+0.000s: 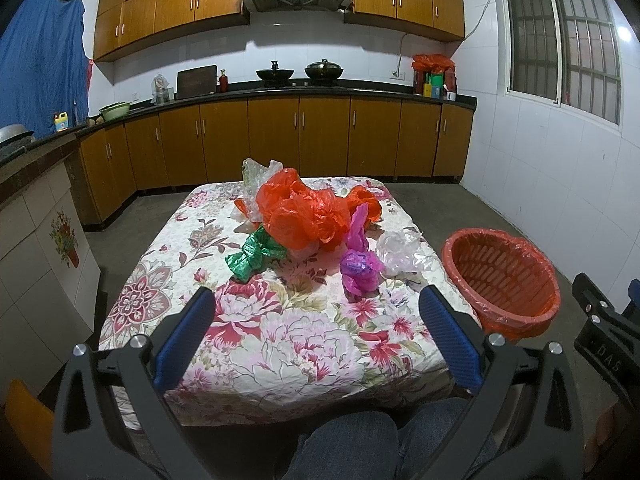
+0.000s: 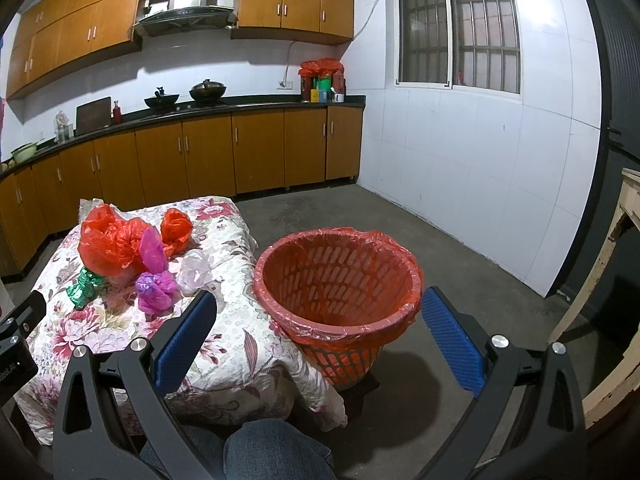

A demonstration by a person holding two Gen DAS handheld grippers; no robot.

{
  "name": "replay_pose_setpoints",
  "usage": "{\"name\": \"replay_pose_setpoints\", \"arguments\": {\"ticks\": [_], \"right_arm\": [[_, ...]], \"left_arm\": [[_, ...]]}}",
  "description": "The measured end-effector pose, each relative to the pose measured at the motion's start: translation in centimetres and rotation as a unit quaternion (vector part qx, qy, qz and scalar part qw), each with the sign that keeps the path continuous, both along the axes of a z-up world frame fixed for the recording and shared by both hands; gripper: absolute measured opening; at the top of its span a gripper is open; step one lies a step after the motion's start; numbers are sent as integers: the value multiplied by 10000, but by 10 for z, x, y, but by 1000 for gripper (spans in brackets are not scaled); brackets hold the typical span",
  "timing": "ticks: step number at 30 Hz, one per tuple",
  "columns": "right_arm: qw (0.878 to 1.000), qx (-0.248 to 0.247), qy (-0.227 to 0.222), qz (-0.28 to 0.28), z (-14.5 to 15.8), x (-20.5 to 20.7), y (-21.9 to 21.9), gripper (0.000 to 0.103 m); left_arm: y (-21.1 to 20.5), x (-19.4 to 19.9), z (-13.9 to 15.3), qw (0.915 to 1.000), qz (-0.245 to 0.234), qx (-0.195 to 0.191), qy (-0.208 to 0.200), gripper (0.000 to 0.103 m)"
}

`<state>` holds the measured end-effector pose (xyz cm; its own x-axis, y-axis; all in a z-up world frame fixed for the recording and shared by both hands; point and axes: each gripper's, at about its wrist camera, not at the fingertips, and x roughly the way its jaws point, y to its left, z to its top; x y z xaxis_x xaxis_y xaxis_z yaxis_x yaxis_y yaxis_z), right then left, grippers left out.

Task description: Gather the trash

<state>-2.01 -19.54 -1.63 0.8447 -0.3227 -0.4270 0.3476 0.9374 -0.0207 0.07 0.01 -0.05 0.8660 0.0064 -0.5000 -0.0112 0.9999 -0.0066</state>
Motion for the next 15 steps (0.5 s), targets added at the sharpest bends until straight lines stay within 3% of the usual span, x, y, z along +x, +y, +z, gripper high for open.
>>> {"name": "replay_pose_setpoints", "arguments": {"ticks": [10, 15], "right_arm": [[9998, 139, 15, 156, -8, 8, -5, 101], [9991, 225, -12, 359, -13, 24, 1, 101]], "left_arm": [[17, 15, -13, 9995, 289, 20, 96, 99], [32, 29, -26, 9983, 477, -35, 333, 99]]}}
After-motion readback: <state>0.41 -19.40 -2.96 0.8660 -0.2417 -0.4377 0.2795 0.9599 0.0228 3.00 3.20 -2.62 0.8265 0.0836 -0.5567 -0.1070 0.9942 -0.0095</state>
